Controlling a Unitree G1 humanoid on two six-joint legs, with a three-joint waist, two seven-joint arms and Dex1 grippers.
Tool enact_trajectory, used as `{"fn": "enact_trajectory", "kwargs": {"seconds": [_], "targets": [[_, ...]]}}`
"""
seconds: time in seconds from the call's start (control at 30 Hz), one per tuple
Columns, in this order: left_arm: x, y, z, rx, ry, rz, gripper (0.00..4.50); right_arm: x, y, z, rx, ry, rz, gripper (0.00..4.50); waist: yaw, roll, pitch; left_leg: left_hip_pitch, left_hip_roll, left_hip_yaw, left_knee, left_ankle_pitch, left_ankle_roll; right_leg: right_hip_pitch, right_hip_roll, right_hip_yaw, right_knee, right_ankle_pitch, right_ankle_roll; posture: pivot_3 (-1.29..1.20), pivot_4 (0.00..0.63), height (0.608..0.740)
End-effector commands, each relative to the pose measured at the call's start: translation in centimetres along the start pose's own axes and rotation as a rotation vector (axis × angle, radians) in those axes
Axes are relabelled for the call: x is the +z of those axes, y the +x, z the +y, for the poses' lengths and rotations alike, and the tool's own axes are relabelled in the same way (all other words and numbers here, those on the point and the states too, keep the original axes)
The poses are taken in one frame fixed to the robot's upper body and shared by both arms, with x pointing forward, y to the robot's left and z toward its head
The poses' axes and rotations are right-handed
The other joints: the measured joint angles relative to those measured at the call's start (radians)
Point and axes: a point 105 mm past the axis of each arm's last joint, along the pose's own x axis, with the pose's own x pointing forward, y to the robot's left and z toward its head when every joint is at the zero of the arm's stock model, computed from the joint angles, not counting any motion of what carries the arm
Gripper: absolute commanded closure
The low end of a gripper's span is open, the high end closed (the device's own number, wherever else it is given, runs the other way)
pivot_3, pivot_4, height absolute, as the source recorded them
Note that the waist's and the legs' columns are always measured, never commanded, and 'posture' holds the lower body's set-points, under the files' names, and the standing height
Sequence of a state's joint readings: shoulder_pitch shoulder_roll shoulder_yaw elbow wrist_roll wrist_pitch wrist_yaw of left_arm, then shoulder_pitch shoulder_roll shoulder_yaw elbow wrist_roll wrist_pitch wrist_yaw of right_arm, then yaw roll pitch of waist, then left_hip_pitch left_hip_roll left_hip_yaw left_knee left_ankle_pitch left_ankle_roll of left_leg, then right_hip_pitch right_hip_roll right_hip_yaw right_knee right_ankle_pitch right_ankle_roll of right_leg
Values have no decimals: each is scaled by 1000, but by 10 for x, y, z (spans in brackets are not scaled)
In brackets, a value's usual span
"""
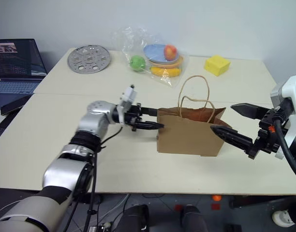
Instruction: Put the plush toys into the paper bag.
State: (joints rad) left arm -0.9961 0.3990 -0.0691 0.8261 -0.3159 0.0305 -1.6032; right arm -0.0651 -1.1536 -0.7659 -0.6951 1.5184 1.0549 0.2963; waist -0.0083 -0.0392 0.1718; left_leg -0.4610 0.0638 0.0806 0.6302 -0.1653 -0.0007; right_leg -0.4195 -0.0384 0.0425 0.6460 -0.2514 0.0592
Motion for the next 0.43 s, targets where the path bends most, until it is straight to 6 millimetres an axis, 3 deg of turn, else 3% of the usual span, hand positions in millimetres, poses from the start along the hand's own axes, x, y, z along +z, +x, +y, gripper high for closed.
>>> {"fn": "enact_trajectory", "kwargs": {"seconds": [0.03,0.1,0.2,0.27,0.43], "targets": [[30,-28,0,81,43,-27,566,3,-17,-27,-114,-22,-43,0,0,0,0,0,0,0,0,0,0,0,0,0,0,0,0,0,150,740],[41,-45,2,182,56,8,19,-5,-29,-47,-190,-28,-26,0,0,0,0,0,0,0,0,0,0,0,0,0,0,0,0,0,150,740],[37,-59,7,354,103,152,19,-21,-44,-73,-293,-42,-8,0,3,0,0,0,0,0,0,0,0,0,0,0,0,0,0,0,150,740],[31,-65,-1,375,137,230,19,-34,-52,-91,-363,-44,-13,0,5,1,0,1,-1,1,0,0,0,1,0,-1,0,0,1,0,150,740],[24,-67,-8,405,152,238,19,-61,-52,-105,-397,-40,13,0,6,1,0,5,0,3,1,0,0,5,0,-1,0,-3,-5,0,150,740]]}}
